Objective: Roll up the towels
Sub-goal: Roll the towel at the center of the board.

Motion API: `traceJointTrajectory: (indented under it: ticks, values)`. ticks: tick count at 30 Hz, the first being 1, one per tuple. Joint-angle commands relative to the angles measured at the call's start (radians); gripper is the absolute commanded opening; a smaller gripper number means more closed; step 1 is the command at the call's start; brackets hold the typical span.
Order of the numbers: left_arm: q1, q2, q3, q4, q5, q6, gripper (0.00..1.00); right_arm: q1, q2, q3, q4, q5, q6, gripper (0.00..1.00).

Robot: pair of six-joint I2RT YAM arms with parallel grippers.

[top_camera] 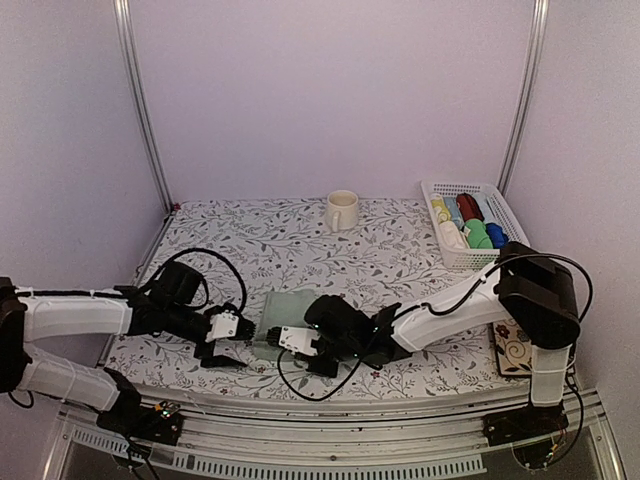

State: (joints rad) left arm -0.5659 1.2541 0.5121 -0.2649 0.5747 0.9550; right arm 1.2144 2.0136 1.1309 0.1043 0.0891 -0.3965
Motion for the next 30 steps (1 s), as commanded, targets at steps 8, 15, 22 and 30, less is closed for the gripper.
traceJointTrajectory:
  ticks: [8,15,22,30]
  values:
    - [-0.197,-0.351,-0.403,0.542,-0.344,0.148,0.79,-0.108,0.096,0.22,-0.347,-0.543,0.258,0.08]
    - [-0.25,-0.286,-0.43,0.657,-0.431,0.151,0.74,-0.134,0.195,0.318,-0.435,-0.659,0.331,0.09]
    - [-0.318,-0.152,-0.455,0.791,-0.508,0.192,0.68,-0.196,0.228,0.29,-0.372,-0.838,0.45,0.09]
    - [-0.333,0.003,-0.465,0.941,-0.568,0.205,0.58,-0.219,0.237,0.292,-0.344,-0.903,0.494,0.09]
